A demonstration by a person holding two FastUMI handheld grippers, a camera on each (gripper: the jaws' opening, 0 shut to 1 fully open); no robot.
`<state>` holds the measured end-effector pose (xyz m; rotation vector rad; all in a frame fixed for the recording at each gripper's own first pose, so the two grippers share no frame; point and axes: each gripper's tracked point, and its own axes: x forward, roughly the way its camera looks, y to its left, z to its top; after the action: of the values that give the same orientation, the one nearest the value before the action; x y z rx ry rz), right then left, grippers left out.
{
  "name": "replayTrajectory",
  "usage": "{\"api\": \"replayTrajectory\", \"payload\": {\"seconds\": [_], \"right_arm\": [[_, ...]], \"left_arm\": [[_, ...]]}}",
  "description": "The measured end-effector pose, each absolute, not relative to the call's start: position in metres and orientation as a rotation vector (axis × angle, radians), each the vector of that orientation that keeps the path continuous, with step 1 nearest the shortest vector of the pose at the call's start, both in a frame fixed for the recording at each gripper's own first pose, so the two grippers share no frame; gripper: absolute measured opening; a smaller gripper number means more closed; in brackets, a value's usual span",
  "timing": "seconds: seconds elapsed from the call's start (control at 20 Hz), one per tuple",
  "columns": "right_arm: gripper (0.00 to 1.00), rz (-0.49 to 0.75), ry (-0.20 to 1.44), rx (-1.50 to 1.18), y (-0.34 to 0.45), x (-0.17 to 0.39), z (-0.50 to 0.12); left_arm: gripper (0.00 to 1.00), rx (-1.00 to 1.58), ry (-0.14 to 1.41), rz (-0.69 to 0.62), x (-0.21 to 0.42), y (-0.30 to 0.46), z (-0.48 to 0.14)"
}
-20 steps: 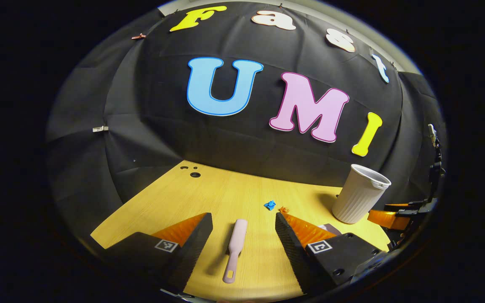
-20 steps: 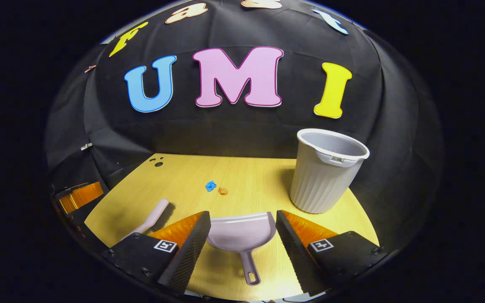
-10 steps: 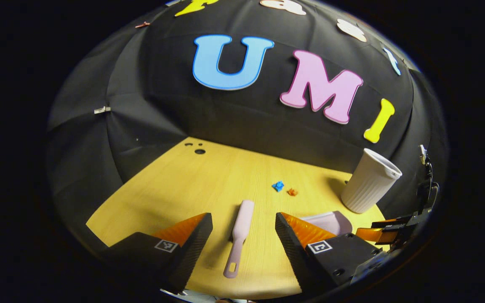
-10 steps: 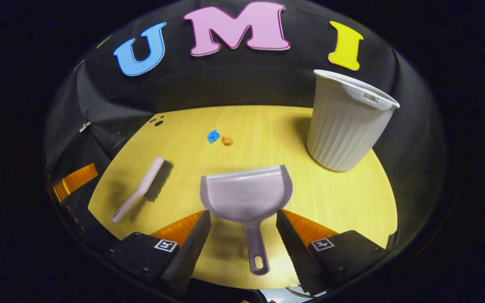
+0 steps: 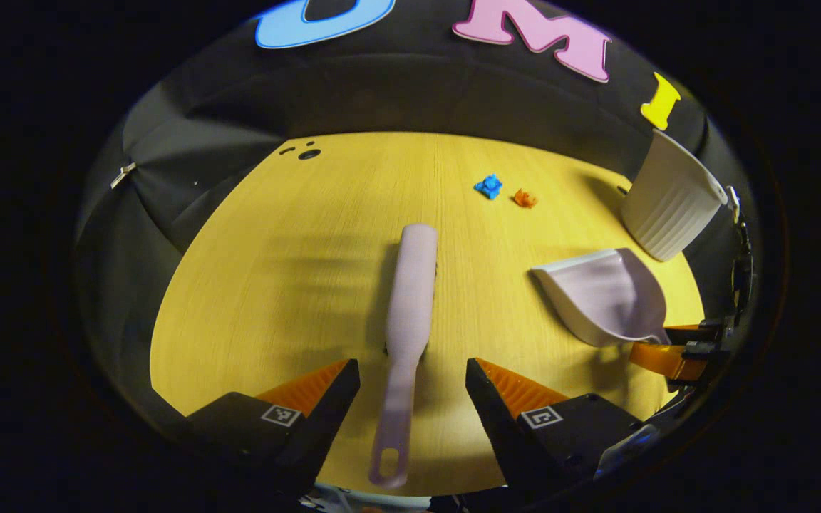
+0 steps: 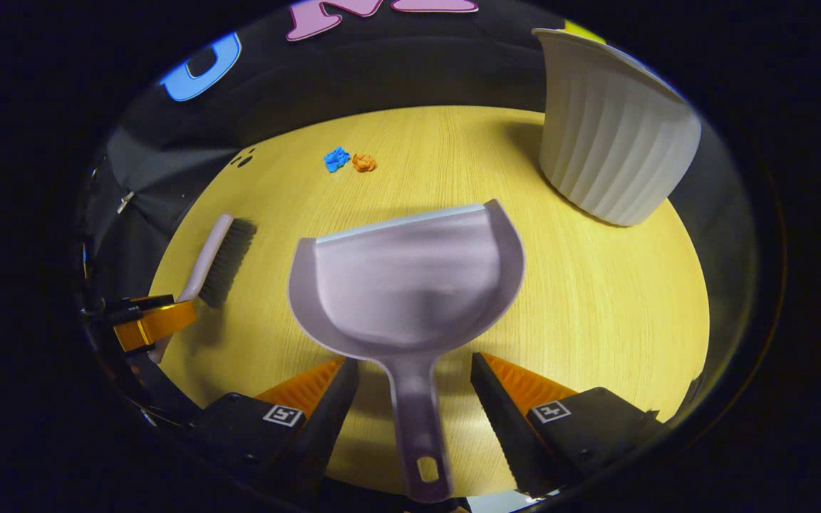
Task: Pick up the small broom and dustpan from the desktop, sweep the trash into the dustpan with the broom, and then empty the trash into the garbage bin.
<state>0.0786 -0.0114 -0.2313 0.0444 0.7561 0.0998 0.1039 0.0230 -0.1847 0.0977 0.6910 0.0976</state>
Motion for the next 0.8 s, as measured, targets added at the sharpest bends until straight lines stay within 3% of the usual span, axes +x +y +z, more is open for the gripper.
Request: {"api": "replayTrajectory", "payload": {"seconds": [0.2,0.45,0.6,0.7,0.75,0.8], "right_arm": [[0.96,0.097,0.821,0.029,-0.013,0.084,-0.248],[0.47,0.094,0.869,0.025,-0.015,0.088,-0.251],[0.38,0.117,0.907,0.009,-0.013,0.088,-0.252],[0.37,0.122,0.909,0.010,-0.013,0.089,-0.251],[0.42,0.120,0.911,0.015,-0.013,0.087,-0.251],[0.37,0.114,0.910,0.026,-0.013,0.089,-0.251]], "left_arm": [[0.96,0.097,0.792,0.093,0.118,0.026,-0.208],[0.95,0.108,0.835,0.086,0.125,0.029,-0.223],[0.78,0.184,0.848,0.046,0.132,0.025,-0.224],[0.54,0.203,0.829,0.034,0.137,0.020,-0.223],[0.39,0.193,0.813,0.043,0.141,0.017,-0.225],[0.32,0.205,0.797,0.032,0.139,0.015,-0.222]]}}
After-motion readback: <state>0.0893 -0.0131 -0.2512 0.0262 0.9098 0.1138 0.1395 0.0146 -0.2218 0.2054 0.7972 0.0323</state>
